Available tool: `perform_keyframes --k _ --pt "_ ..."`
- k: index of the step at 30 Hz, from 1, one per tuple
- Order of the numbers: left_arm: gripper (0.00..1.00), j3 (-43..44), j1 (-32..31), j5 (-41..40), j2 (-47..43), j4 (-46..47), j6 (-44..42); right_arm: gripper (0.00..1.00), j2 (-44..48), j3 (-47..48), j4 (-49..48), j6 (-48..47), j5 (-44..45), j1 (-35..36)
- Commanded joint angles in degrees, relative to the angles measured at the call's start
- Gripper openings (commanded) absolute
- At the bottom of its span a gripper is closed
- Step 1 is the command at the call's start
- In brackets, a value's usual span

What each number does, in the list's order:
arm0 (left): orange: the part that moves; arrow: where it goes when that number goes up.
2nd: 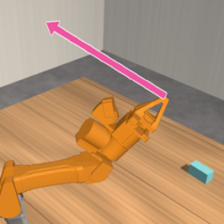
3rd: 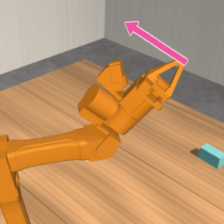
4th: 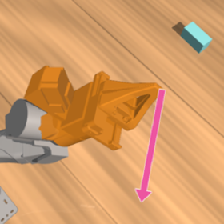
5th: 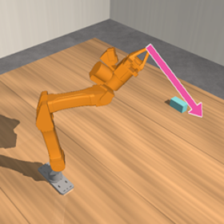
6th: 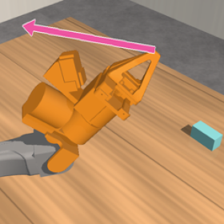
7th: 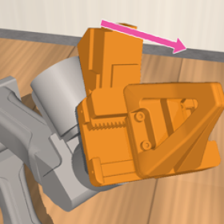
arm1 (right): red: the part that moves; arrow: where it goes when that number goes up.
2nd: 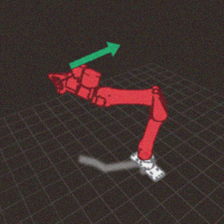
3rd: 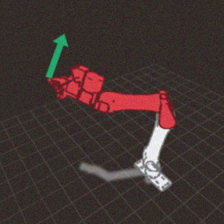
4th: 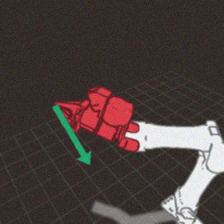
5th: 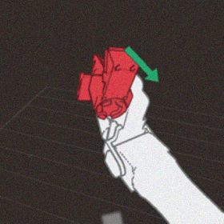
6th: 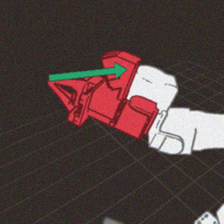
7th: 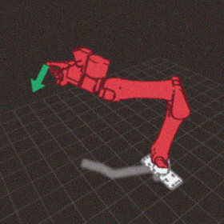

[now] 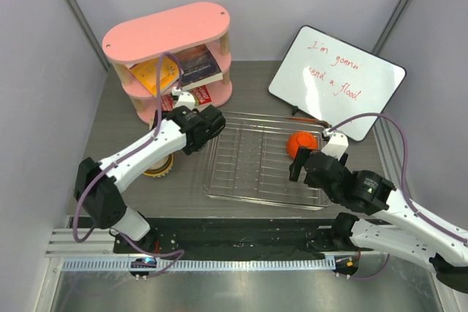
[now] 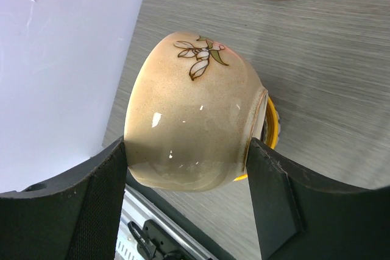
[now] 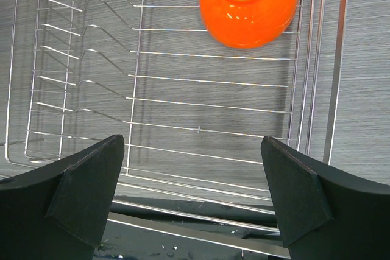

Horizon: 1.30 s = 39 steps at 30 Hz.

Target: Unload the bowls from the dish rack

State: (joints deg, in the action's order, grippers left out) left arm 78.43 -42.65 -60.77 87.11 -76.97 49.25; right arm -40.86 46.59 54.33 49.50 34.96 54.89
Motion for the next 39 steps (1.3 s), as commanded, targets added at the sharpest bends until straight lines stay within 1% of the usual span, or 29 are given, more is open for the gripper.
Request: perform_keyframes --k 1,7,17,21,25,28,33,35,36,38,39 --pt "0.00 -0.1 1.3 -8.1 4.1 -18.1 4.8 1.00 0.3 -0.4 -2.3 -1.2 -0.1 0.0" --pt "0.00 -1.4 3.0 -7.2 6.2 -18.2 7.0 1.00 0.5 -0.4 -2.6 -1.5 -0.4 -0.1" --pt "0.00 -2.8 5.0 -6.0 1.7 -15.6 4.6 1.00 0.2 -0.8 -3.3 -1.9 -0.9 0.0" --pt "0.00 -2.9 5.2 -4.9 3.1 -15.1 3.9 1.00 0.6 -0.8 -3.3 -1.9 -0.8 -0.1" --pt "0.00 -2.8 5.3 -4.4 6.9 -15.5 4.2 1.00 0.9 -0.8 -3.3 -1.9 -0.9 -0.1" --pt "0.00 -2.8 5.4 -4.0 8.2 -15.4 4.2 1.00 0.8 -0.8 -3.3 -1.9 -1.0 -0.1" --pt "0.01 -3.2 5.3 -3.0 8.2 -14.3 2.5 1.00 0.5 -0.8 -3.3 -2.0 -0.9 -0.1" --pt "0.06 -3.3 5.3 -2.6 8.2 -14.0 2.3 1.00 0.3 -0.8 -3.3 -1.9 -0.9 0.0" --pt "0.11 -3.3 5.3 -2.5 8.2 -13.6 2.0 1.00 0.4 -0.8 -3.3 -2.0 -0.8 -0.1" --pt "0.15 -3.4 5.3 -2.2 8.3 -13.5 1.9 1.00 0.4 -0.8 -3.3 -2.0 -0.8 -0.1" --pt "0.19 -3.4 5.3 -2.1 8.3 -13.5 1.9 1.00 0.5 -0.8 -3.3 -1.9 -0.8 -0.1"
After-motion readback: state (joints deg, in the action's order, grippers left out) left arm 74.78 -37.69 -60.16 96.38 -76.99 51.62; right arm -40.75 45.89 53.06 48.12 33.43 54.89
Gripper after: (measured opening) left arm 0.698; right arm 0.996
